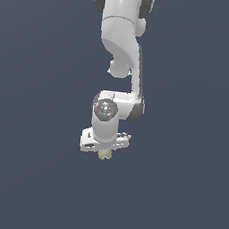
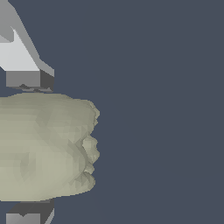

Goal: Pick up the object and move it to a goal position.

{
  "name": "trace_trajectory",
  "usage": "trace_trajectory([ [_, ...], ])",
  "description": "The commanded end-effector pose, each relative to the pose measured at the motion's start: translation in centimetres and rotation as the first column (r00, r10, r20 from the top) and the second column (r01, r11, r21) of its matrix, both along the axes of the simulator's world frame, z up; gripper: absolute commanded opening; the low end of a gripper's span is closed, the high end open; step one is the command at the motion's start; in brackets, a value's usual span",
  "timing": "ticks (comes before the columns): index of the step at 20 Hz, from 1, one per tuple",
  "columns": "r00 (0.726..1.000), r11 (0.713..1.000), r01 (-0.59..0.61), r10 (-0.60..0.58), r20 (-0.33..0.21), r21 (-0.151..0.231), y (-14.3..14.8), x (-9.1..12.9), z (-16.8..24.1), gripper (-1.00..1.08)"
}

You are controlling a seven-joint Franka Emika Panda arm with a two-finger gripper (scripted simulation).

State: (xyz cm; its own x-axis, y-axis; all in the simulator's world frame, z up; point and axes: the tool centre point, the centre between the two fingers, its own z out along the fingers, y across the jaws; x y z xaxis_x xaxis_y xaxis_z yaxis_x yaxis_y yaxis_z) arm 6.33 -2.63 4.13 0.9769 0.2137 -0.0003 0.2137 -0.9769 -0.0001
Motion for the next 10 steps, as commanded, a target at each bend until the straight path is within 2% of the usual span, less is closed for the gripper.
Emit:
trace_trajectory([
  [1,1.000,1.000,0.000,0.000,0.000,0.000,0.0,-0.1,0.1,-1.00],
  [10,1.000,1.000,0.000,0.000,0.000,0.000,-0.1,-2.1,1.6,-1.00],
])
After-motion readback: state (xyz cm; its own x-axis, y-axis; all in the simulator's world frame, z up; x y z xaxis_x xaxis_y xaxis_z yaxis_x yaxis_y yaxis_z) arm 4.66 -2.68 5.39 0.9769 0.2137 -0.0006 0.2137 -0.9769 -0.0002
